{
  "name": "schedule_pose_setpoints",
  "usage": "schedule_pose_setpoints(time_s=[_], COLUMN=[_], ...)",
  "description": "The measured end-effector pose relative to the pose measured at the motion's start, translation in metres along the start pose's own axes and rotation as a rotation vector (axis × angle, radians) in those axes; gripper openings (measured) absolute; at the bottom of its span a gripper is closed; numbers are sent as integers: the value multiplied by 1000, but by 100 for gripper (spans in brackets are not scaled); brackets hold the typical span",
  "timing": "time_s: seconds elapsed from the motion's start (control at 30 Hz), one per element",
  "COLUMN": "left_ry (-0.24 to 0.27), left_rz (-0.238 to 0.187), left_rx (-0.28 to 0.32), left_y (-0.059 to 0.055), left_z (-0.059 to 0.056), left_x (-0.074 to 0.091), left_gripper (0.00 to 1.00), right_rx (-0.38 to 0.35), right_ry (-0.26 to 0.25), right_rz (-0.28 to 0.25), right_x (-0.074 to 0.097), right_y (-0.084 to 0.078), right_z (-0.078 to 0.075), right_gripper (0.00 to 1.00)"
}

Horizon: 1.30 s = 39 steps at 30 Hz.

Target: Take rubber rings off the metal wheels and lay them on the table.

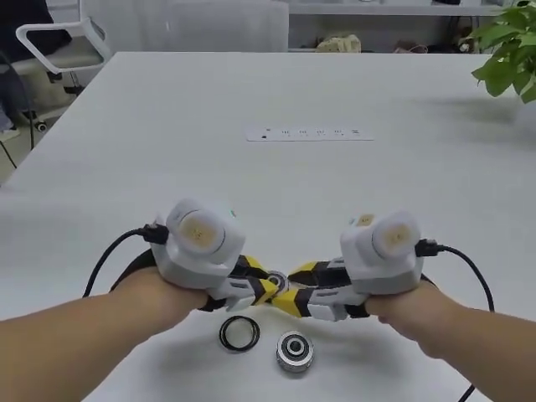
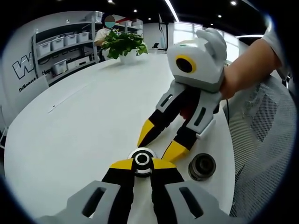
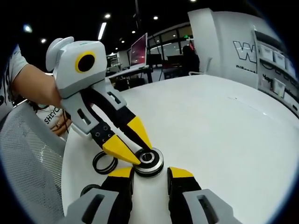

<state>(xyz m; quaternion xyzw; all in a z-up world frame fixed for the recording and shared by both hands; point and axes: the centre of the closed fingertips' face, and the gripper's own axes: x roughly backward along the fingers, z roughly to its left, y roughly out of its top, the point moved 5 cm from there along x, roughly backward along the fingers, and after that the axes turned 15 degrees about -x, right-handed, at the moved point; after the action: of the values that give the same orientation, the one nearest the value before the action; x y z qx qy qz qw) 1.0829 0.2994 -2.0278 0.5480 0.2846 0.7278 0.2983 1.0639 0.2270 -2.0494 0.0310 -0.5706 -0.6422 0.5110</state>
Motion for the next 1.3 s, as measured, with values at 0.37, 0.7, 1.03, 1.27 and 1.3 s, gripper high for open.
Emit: schedule_pose_setpoints(time_s=[0.37,0.7,1.03,1.27,1.3], left_ry=[1,3,11,15,16], left_rz=[2,2,1,5,5], left_rx=[-1,3,17,15,16], left_y=[0,0,1,1,1], left_z=[0,-1,-1,-1,-1], left_x=[0,0,0,0,0], left_gripper=[8,8,8,8,8], right_rx=[23,14,-32,-105,-123], right_ry=[3,-1,-13,-18,-18], right_rz=[4,16,1,-12,-16], right_x=[2,7,8,9,9], right_y=[-2,-5,-5,-5,-5], right_z=[2,-2,-4,-7,-8], right_gripper=[20,11,0,0,0])
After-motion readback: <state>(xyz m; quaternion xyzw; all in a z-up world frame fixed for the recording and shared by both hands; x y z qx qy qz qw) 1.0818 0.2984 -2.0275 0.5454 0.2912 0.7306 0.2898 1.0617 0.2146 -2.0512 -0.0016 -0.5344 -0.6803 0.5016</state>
